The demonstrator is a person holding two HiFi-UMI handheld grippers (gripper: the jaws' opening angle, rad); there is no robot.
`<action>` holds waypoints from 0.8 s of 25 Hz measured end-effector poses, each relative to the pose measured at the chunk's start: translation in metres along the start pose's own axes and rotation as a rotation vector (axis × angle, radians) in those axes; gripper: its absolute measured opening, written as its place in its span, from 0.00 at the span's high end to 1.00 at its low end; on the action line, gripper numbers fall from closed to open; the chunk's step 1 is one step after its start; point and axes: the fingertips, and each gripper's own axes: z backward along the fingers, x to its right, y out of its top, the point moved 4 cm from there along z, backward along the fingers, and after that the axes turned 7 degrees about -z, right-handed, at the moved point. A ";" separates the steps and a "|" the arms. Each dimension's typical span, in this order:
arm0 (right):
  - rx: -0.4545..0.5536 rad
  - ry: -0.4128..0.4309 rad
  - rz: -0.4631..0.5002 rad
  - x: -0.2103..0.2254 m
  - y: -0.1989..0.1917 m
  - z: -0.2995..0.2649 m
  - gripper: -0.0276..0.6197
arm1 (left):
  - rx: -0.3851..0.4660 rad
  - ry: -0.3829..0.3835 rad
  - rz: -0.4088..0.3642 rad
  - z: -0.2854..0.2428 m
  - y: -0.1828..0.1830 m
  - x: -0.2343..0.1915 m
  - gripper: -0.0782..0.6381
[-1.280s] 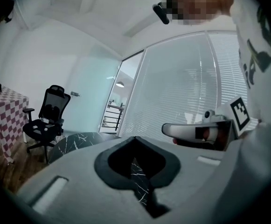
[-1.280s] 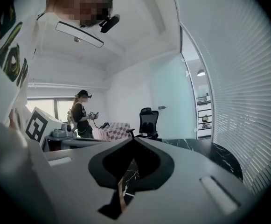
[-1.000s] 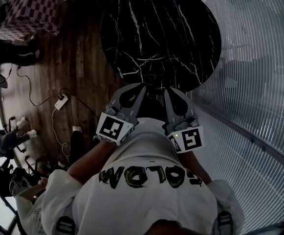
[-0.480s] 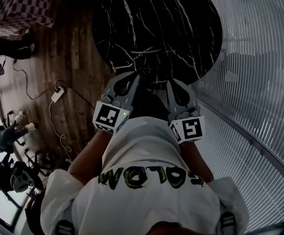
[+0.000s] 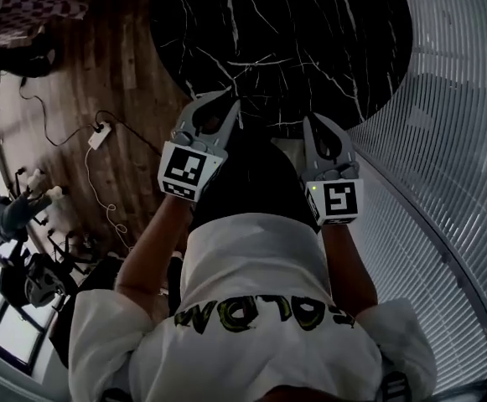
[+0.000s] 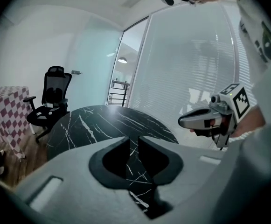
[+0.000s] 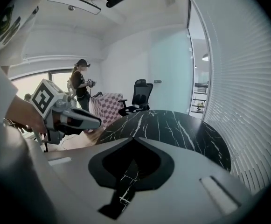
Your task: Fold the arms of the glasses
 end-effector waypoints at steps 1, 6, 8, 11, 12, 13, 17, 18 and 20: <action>-0.015 -0.002 -0.004 0.004 -0.007 -0.004 0.95 | -0.012 -0.001 -0.005 -0.005 -0.006 -0.001 0.81; -0.075 -0.010 -0.014 0.020 -0.046 -0.024 0.95 | -0.065 -0.018 -0.028 -0.032 -0.039 -0.002 0.80; -0.091 -0.010 -0.013 0.026 -0.059 -0.034 0.95 | -0.086 -0.023 -0.030 -0.043 -0.053 -0.005 0.80; -0.115 -0.012 0.000 0.033 -0.074 -0.047 0.95 | -0.120 -0.025 -0.021 -0.054 -0.073 -0.009 0.76; -0.122 -0.011 0.003 0.035 -0.079 -0.052 0.95 | -0.128 -0.020 -0.017 -0.056 -0.079 -0.011 0.75; -0.127 -0.011 0.004 0.037 -0.083 -0.056 0.95 | -0.133 -0.012 -0.013 -0.058 -0.083 -0.013 0.74; -0.149 -0.013 0.028 0.046 -0.101 -0.079 0.95 | -0.150 0.014 0.008 -0.068 -0.102 -0.025 0.72; -0.163 -0.014 0.035 0.048 -0.108 -0.086 0.95 | -0.158 0.014 0.014 -0.071 -0.107 -0.027 0.71; -0.195 -0.015 0.041 0.050 -0.120 -0.099 0.95 | -0.179 0.002 0.021 -0.077 -0.117 -0.029 0.70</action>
